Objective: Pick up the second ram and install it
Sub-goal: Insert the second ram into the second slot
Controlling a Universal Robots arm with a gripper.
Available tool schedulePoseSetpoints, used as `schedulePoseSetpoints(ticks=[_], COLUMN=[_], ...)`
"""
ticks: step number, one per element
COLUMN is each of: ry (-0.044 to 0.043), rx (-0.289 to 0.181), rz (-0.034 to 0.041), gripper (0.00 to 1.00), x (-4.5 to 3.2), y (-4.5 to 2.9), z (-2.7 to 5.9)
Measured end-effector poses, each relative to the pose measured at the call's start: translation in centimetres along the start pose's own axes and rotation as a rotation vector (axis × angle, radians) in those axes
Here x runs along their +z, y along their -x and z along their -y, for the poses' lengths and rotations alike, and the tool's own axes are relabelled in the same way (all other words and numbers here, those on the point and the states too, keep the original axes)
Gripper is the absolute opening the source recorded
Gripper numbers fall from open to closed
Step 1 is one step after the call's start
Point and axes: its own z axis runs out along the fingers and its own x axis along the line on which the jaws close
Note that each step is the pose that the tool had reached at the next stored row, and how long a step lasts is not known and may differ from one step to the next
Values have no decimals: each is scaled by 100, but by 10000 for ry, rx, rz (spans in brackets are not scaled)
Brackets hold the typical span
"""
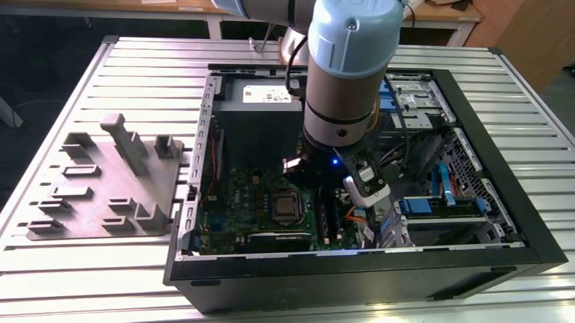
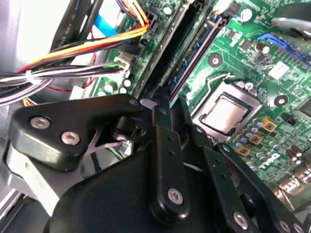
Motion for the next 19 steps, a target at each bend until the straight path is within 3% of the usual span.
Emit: schedulePoseSetpoints(ticks=[3, 8, 16, 19], ry=[-2, -1, 0, -1], rx=[0, 0, 0, 0], rz=[0, 0, 0, 0], gripper=[25, 25, 24, 11], x=[-37, -185, -201, -205], y=[2, 9, 10, 10], z=[-2, -8, -9, -9])
